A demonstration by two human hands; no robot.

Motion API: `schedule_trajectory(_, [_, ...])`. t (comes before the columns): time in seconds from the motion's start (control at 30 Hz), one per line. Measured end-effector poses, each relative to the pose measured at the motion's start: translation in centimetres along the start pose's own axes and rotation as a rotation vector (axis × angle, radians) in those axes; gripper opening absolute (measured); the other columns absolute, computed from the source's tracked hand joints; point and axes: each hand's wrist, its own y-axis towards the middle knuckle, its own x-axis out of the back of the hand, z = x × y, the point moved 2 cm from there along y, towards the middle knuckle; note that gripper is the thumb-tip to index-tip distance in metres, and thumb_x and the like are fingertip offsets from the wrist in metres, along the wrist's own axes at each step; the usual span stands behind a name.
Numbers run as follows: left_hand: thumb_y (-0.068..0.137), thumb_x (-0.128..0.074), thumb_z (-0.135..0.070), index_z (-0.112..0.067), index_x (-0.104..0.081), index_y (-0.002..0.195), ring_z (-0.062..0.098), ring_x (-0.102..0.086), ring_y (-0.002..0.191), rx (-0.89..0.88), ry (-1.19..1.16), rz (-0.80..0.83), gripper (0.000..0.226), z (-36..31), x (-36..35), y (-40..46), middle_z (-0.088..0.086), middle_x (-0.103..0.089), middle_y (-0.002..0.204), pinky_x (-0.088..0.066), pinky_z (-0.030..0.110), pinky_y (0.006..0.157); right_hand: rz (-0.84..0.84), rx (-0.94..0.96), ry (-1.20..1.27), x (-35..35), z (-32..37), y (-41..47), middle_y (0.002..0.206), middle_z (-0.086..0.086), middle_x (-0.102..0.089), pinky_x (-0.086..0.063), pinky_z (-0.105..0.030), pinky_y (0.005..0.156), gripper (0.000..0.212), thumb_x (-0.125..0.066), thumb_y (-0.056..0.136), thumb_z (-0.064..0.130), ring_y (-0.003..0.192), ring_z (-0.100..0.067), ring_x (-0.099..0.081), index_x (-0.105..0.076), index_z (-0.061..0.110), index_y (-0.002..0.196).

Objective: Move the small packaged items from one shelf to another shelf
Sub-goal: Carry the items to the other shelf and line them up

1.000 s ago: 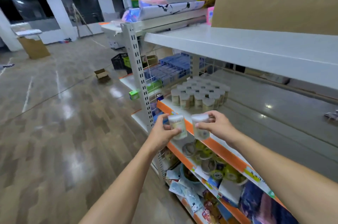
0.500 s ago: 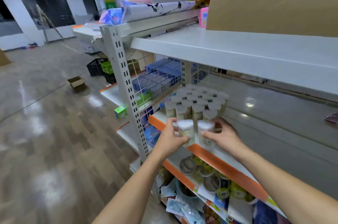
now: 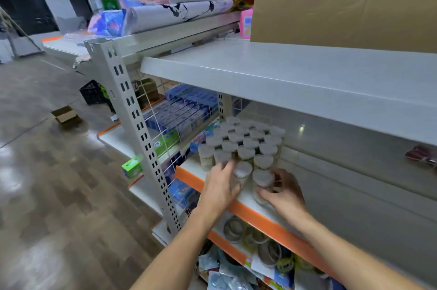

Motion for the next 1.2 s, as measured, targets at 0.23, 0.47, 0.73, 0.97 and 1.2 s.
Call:
schedule_trajectory(0.23, [0.068, -0.081, -0.037, -0.025, -0.061, 0.127, 0.028, -0.055, 0.109, -0.12, 0.239, -0.088, 0.063, 0.9, -0.3, 1.3, 0.005, -0.058, 0.114, -0.041, 0.041, 0.095, -0.086, -0.044, 0.088, -1.7, -0.2, 0.4, 0.109, 0.003, -0.057, -0.053, -0.027, 0.079, 0.054, -0.086, 0.067, 0.035, 0.095, -0.013, -0.062, -0.056, 0.03, 0.112])
schedule_trajectory(0.47, [0.063, -0.082, -0.039, -0.033, -0.065, 0.124, 0.03, -0.059, 0.104, -0.19, 0.386, -0.081, 0.063, 1.4, -0.3, 3.1, 0.001, -0.064, 0.113, -0.04, 0.041, 0.087, -0.19, -0.085, 0.168, -2.4, -0.1, 0.5, 0.107, 0.01, -0.058, -0.046, -0.006, 0.067, 0.065, -0.088, 0.064, 0.02, 0.094, -0.008, -0.063, -0.049, 0.04, 0.112])
schedule_trajectory(0.73, [0.062, -0.08, -0.037, -0.032, -0.061, 0.126, 0.031, -0.057, 0.104, -0.247, 0.392, -0.053, 0.067, 2.8, -0.5, 4.1, 0.003, -0.062, 0.115, -0.035, 0.042, 0.089, -0.187, -0.1, 0.179, -3.8, 0.0, 0.2, 0.12, 0.0, -0.063, -0.055, -0.04, 0.095, 0.063, -0.083, 0.069, 0.026, 0.109, -0.016, -0.063, -0.059, 0.033, 0.126])
schedule_trajectory(0.97, [0.061, -0.082, -0.033, -0.031, -0.061, 0.127, 0.034, -0.057, 0.108, -0.269, 0.374, -0.008, 0.069, 3.3, -0.3, 4.8, 0.006, -0.062, 0.118, -0.044, 0.046, 0.085, -0.276, -0.101, 0.195, -4.9, 0.7, -0.6, 0.12, -0.002, -0.061, -0.051, -0.04, 0.098, 0.064, -0.085, 0.071, 0.016, 0.113, -0.02, -0.06, -0.057, 0.023, 0.129])
schedule_trajectory(1.2, [0.063, -0.079, -0.03, -0.029, -0.059, 0.128, 0.034, -0.056, 0.109, -0.285, 0.34, -0.002, 0.068, 3.6, -0.2, 4.9, 0.005, -0.061, 0.118, -0.044, 0.047, 0.087, -0.3, -0.102, 0.132, -5.5, 1.9, -0.9, 0.119, -0.006, -0.06, -0.05, -0.041, 0.097, 0.061, -0.083, 0.073, 0.016, 0.112, -0.023, -0.058, -0.056, 0.014, 0.128])
